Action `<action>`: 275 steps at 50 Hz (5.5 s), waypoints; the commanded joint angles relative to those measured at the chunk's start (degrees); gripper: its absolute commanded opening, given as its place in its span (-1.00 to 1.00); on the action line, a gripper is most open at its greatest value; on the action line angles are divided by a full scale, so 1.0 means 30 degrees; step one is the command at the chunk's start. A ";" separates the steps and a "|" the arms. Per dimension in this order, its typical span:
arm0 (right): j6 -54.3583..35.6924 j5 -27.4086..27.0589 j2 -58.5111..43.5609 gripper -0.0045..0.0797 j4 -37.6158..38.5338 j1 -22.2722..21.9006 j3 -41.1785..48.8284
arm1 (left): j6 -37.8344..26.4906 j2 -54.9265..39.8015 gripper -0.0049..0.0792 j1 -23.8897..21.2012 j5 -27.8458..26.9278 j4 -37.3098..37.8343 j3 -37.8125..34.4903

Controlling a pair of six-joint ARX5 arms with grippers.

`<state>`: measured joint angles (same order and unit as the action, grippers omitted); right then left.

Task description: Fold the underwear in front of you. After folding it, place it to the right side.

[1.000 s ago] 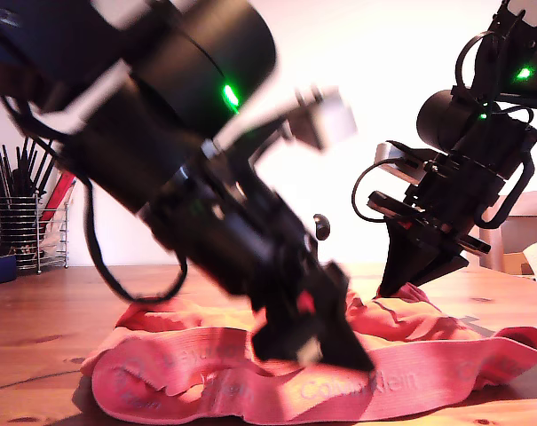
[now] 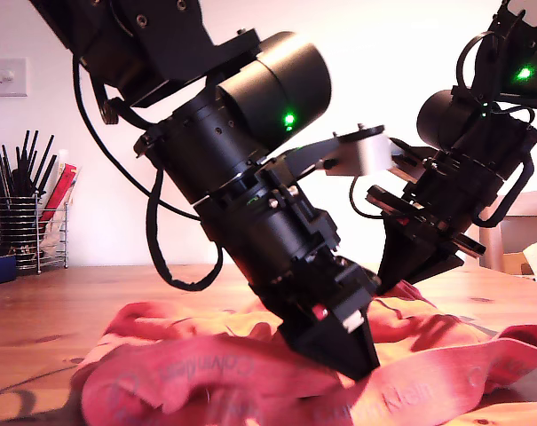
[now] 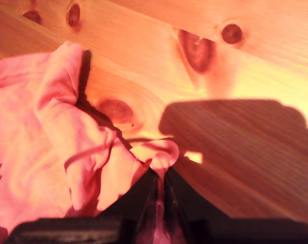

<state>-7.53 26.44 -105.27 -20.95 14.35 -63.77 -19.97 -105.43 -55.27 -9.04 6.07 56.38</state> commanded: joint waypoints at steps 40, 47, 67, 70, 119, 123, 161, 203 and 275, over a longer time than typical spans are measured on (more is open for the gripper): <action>0.0007 0.0080 -0.0036 -0.92 0.0313 0.0080 -0.0255 | 0.0248 0.0182 -0.12 -0.1559 0.1311 0.4167 0.1872; 0.0007 0.0080 -0.0036 -0.92 0.0291 0.0080 -0.0255 | 0.0233 0.0087 -0.12 -0.1647 0.1311 0.3956 0.1872; 0.0007 0.0087 -0.0036 -0.92 0.0168 0.0080 -0.0255 | 0.0175 -0.1100 -0.12 -0.1690 0.1778 0.3803 0.1872; 0.0007 0.0087 -0.0036 -0.92 0.0160 0.0080 -0.0255 | 0.0175 -0.1115 -0.13 -0.1676 0.2033 0.3708 0.1872; 0.0007 0.0095 -0.0036 -0.92 0.0277 0.0087 -0.0255 | -0.0954 0.0379 -0.93 -0.0488 0.3672 0.5333 0.3257; 0.0007 0.0102 -0.0036 -0.92 0.0262 0.0087 -0.0255 | -0.0699 0.0546 -0.93 -0.0488 0.3687 0.6229 0.3257; 0.0430 -0.3621 -0.0036 -0.20 0.0022 0.0087 -0.2798 | 0.1180 0.0539 -0.93 0.3847 0.1792 0.7380 0.3249; -0.0066 -0.1282 -0.0029 -0.23 -0.9726 0.0714 -0.4320 | 0.5442 0.0539 -0.92 0.7774 -0.0969 1.2313 0.3242; -0.2222 -0.1027 -0.4940 -0.92 -0.7694 0.2375 -0.4313 | 0.6878 -0.1865 -0.93 0.7599 -0.1399 1.1249 0.3206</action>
<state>-13.67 24.47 -116.49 -42.17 21.08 -78.56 2.37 -107.18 -32.71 -14.24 41.91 66.32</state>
